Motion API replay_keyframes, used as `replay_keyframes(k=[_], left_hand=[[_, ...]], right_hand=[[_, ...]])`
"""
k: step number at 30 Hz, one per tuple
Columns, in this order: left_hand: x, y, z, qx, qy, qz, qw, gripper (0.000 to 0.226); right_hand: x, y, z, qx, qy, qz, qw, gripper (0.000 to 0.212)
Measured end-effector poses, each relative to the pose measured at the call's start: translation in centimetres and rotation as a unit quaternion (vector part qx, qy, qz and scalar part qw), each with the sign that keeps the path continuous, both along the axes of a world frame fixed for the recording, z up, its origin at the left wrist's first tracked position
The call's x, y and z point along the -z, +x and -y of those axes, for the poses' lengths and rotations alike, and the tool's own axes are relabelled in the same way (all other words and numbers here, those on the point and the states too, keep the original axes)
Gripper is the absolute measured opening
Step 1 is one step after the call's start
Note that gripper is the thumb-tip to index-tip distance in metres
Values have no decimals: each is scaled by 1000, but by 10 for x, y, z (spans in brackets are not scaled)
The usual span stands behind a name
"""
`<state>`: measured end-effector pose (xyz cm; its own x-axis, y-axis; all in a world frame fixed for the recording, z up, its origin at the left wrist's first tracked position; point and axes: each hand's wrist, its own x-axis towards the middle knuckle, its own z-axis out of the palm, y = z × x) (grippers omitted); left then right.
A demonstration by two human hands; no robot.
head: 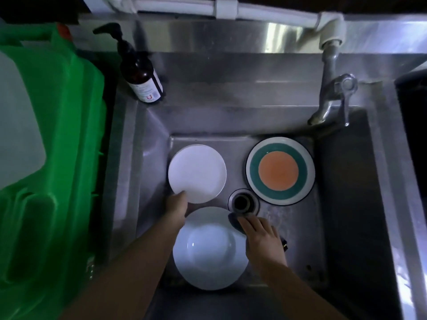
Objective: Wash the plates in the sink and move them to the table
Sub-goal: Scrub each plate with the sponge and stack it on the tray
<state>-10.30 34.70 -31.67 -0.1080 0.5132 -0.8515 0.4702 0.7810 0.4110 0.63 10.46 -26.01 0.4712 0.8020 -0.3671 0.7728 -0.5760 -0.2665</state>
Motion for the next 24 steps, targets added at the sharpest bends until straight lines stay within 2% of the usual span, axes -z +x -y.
replay_keyframes(k=[5,9,12,15,17,20,22,24], left_hand=[[-3,18,8,-185,1,77,980,33],[-10,25,8,-220,-34,103,970,38],[-17,31,9,-219,-66,147,962,44],[-21,39,15,-224,-65,175,956,46],[-29,45,20,-206,-29,174,962,44],[-44,58,27,-129,59,164,976,36],[-54,64,32,-27,119,126,985,28],[-62,67,38,128,186,46,973,26]], right_hand=[[7,1,15,23,-8,2,1000,64],[6,9,25,44,-1,1,999,67],[-3,14,28,53,6,12,998,51],[-7,20,34,68,12,6,998,52],[-6,25,41,75,1,-6,997,57],[-10,27,51,92,-8,-19,996,67],[-15,30,59,98,-17,-27,995,69],[-20,33,67,101,-27,-33,994,69]])
